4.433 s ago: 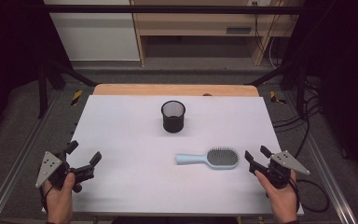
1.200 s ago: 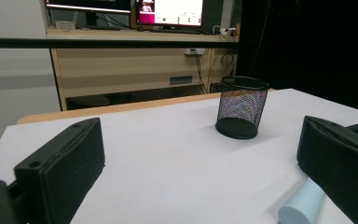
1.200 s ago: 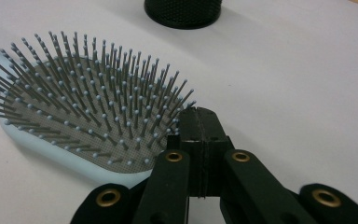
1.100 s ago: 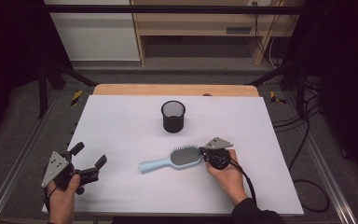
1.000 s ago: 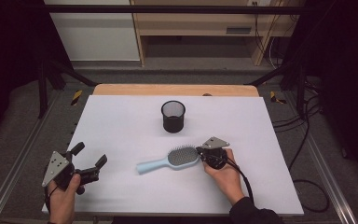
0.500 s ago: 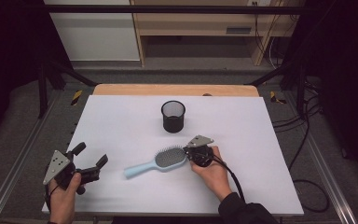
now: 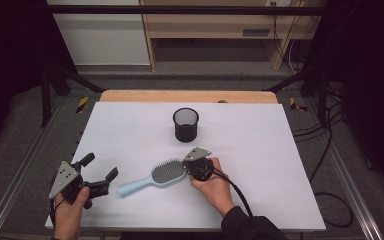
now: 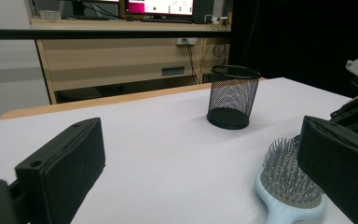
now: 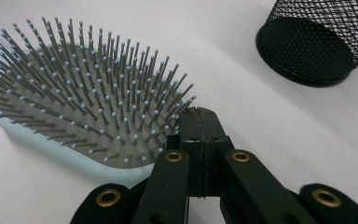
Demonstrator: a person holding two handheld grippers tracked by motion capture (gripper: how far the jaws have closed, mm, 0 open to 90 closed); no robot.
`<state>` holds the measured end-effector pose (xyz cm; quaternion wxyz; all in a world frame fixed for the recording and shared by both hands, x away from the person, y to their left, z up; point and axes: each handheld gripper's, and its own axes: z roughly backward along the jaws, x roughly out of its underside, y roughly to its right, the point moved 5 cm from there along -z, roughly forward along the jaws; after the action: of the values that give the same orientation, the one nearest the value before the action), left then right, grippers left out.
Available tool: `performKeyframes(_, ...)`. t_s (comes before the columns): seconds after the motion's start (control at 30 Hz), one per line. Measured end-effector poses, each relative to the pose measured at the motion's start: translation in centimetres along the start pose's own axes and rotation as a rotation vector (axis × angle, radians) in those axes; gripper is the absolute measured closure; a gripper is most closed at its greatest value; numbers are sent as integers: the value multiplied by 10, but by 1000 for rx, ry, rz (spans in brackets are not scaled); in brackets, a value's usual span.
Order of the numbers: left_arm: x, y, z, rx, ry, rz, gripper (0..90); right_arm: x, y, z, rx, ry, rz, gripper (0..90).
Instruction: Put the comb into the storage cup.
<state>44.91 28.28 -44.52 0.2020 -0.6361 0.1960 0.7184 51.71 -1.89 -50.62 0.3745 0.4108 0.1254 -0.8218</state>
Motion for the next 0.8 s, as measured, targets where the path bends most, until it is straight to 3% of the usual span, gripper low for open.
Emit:
performKeyframes(0.47,1,5,-3,23,-20,-17,10,1,1,-3,-3,-12,12,900)
performKeyframes(0.7,3,7,-4,37,-39,-31,11,-4,12,15,15,50,-14,874)
performKeyframes(0.73,3,6,-4,37,-37,-26,10,-5,15,23,17,84,-23,857)
performKeyframes(0.77,3,6,-4,37,-37,-26,11,-5,15,23,17,84,-23,857)
performKeyframes(0.8,3,6,-3,37,-34,-22,10,-6,19,33,19,128,-39,837)
